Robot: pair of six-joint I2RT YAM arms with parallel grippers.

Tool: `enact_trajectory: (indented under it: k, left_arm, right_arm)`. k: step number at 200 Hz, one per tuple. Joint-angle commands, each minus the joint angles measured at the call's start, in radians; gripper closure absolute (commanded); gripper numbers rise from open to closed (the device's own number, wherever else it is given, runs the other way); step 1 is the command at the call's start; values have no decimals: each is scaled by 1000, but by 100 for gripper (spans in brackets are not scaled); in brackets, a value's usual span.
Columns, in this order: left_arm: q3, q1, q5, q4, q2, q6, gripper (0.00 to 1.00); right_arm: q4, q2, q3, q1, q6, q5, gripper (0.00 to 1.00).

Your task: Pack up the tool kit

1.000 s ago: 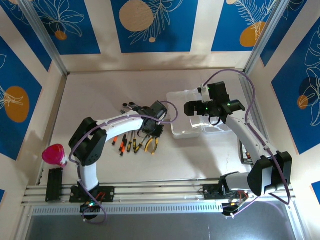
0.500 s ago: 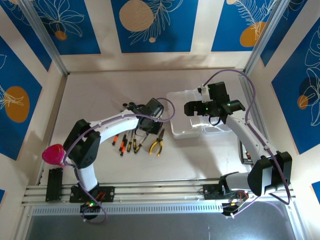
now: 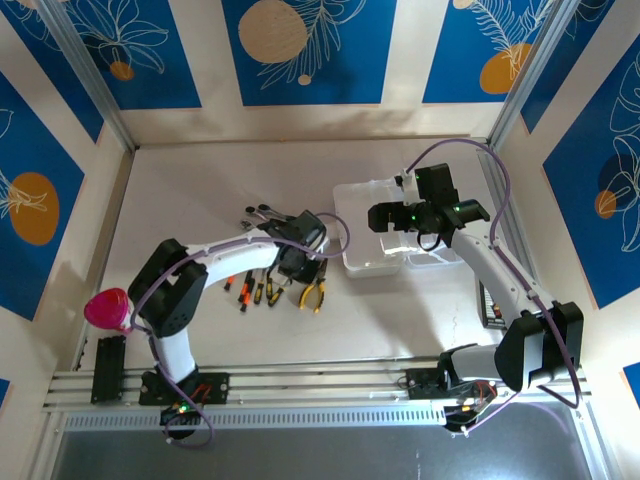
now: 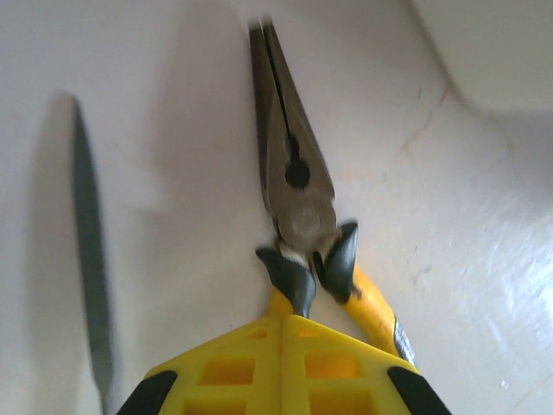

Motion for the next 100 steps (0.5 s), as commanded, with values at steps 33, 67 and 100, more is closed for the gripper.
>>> enact_trajectory:
  k: [33,67,100]
  left_arm:
    - [-73,-34,64,32,5,13,76]
    - [-71,-34,59,48,38,7,66]
    - [-51,-34,15,14,81,2,66]
  right_arm:
    - [-2,30,-9,0,-12,-31,1]
    - [-4,35,-6,3,-12,-30,1]
    - [-9,35,-7,4,-12,-27,1]
